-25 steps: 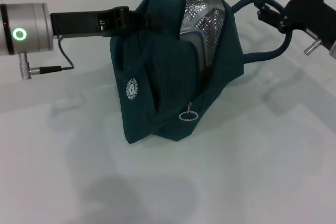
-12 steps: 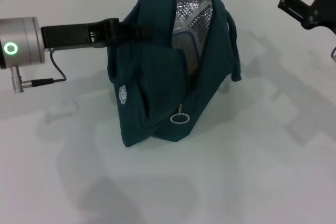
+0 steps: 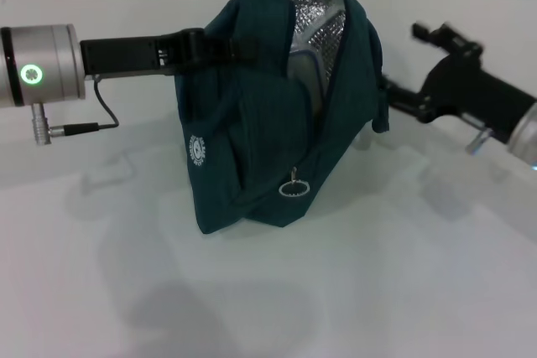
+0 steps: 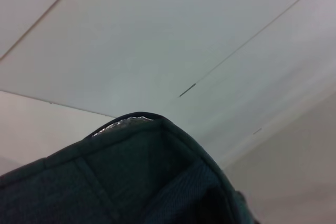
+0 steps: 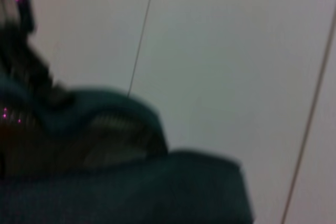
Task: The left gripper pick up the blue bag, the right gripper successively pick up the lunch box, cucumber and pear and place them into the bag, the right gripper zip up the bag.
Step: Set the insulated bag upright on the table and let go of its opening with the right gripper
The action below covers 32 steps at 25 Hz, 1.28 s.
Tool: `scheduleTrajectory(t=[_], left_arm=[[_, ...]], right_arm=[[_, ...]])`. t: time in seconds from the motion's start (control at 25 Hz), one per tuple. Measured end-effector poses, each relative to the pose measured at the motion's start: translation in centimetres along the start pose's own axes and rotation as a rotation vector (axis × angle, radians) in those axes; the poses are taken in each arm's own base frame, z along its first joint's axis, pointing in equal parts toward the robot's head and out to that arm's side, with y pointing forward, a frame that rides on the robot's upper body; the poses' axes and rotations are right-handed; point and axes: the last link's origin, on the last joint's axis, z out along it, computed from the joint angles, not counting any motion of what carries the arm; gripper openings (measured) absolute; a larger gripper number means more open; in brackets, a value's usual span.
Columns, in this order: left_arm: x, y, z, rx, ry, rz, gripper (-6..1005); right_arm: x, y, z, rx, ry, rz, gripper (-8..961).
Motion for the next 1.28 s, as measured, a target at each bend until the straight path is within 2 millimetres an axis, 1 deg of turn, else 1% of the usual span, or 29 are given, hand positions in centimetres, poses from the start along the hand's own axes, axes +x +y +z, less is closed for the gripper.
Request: scheduleTrajectory(t=[0.08,0.2,0.48,0.64,0.88,1.08,1.2,1.28], left_arm=[[0.0,0.0,0.0,0.001,0.0,-0.001,52],[0.0,0.0,0.0,0.001,0.001,-0.001,52],[-0.3,-0.2,-0.2,0.005,0.004,-0.012,53],[-0.5,-0.3,-0.2,0.004,0.002,-0.019,53],[-0.7,-0.5,-0.4,0.008,0.004,-0.024,53],[-0.7,-0.5,-0.6,0.012,0.005,-0.015,53],[-0.7,-0.6,-0.7,0.014,0.006,-0.008,53],[-0.7,-0.6,-0.7,0.015,0.006,-0.004,53]], right_arm=[[0.4,0.4,1.4,-0.031,0.069,-0.026,810],[0.2,0.2,2.3,-0.038,0.089,-0.045,810],[-0.3,-1.1,4.8,-0.016,0.167,-0.11,809],[-0.6,-1.9,5.7,0.002,0.197,-0.139,809],[-1.5,-3.3,6.0,0.057,0.168,-0.19,809],[-2.0,-3.7,6.0,0.091,0.142,-0.16,807],[-2.1,-3.7,5.7,0.103,0.121,-0.147,760],[-2.3,-3.9,5.2,0.118,0.083,-0.132,728]])
